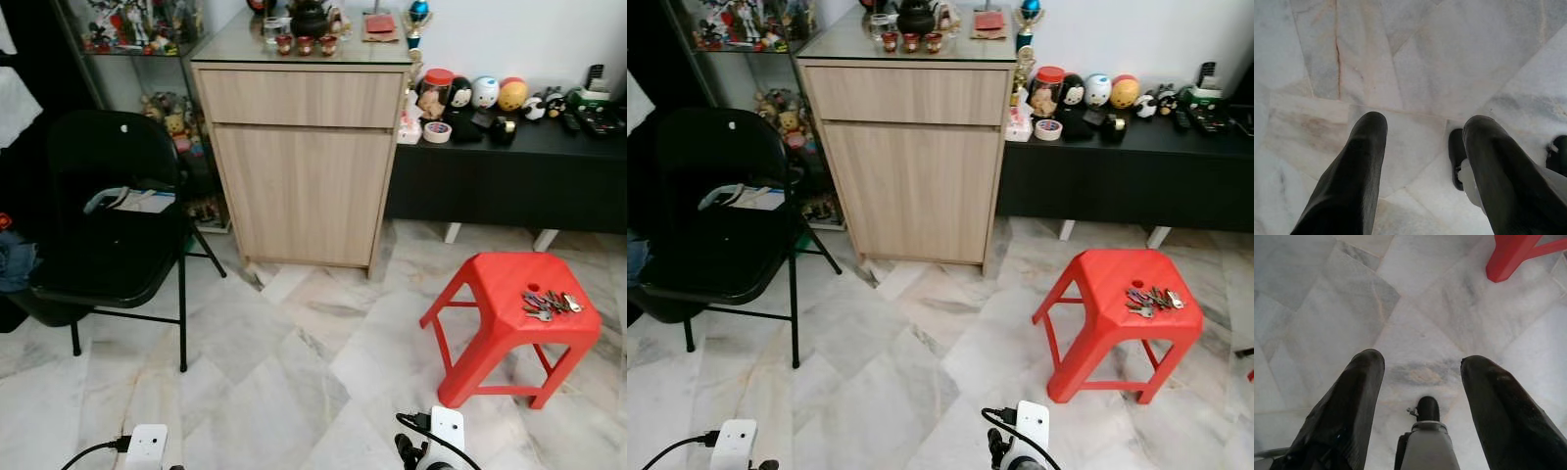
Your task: Hang keys on a hook
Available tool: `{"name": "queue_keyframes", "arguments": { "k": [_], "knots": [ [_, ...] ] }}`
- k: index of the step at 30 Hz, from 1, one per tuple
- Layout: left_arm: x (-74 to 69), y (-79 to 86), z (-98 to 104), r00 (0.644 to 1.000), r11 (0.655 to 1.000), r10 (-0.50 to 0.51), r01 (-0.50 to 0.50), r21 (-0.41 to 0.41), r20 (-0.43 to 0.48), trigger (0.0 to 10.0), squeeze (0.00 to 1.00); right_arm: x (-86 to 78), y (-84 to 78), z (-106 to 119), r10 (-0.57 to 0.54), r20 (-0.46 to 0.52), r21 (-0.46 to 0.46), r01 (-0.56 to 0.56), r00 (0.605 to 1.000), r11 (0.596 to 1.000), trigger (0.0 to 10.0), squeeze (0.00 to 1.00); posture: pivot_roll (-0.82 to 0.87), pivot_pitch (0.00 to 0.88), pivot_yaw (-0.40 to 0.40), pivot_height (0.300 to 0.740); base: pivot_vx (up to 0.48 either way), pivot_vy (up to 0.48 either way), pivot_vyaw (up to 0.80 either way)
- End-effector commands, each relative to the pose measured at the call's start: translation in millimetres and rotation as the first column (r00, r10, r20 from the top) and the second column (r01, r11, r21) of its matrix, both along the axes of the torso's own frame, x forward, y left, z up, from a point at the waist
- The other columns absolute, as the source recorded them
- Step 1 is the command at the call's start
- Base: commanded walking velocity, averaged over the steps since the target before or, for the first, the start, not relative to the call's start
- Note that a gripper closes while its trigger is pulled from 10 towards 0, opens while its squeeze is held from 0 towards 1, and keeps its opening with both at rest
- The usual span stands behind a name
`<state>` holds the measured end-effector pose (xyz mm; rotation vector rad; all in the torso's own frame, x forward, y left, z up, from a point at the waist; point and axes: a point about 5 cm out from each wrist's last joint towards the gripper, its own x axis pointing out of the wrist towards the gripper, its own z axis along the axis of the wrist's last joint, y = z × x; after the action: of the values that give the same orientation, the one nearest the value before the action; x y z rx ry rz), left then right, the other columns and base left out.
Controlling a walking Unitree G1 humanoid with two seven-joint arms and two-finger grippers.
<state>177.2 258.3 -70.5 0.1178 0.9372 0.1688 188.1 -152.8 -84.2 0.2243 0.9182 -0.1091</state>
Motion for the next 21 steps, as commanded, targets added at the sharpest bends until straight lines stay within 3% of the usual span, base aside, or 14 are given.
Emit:
{"name": "queue_keyframes", "arguments": {
  "k": [1, 21],
  "knots": [
    [-4.6, 0.8, -2.1, 1.000, 1.000, 0.004, -0.004, 0.002, -0.015, 10.0, 0.00, -1.1, 0.6, -0.6, -0.001, -0.003, -0.001, 0.001, 1.000, 1.000, 10.0, 0.00, 0.11, 0.000, -0.015, 0.740, 0.000, -0.270, 0.00],
    [1.6, -5.4, -0.9, 1.000, 1.000, 0.000, 0.000, -0.009, 0.010, 10.0, 0.00, 2.5, 1.2, 1.2, -0.004, 0.010, -0.002, 0.004, 1.000, 1.000, 10.0, 0.00, 0.10, 0.000, -0.025, 0.740, 0.000, -0.264, 0.00]
  ]
}}
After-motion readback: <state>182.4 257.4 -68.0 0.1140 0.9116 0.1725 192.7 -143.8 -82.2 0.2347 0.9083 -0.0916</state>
